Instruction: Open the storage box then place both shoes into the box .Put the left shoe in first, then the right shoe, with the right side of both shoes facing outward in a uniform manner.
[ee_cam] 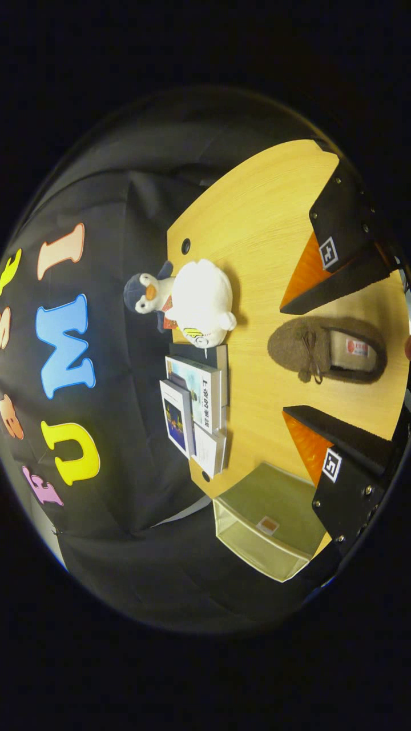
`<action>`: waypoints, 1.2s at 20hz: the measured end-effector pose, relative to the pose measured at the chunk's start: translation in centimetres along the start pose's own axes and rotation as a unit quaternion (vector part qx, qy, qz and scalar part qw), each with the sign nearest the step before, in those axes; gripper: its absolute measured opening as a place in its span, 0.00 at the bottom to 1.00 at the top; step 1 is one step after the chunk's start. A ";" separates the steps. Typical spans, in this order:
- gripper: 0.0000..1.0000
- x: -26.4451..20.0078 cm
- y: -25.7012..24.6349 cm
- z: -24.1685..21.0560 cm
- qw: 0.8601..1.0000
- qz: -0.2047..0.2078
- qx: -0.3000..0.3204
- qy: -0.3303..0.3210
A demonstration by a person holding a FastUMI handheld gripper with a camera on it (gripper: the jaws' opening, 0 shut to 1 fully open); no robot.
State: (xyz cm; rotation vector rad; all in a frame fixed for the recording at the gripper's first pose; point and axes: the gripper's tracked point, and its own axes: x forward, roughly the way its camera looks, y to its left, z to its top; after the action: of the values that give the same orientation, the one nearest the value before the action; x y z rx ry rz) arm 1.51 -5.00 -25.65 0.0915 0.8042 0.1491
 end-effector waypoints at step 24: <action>0.76 5.0 -4.4 -10.4 0.990 -0.012 -0.018 0.136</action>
State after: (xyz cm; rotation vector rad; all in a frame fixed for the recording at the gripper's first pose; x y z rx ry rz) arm -2.14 -8.24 -37.00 0.0275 1.0748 0.1555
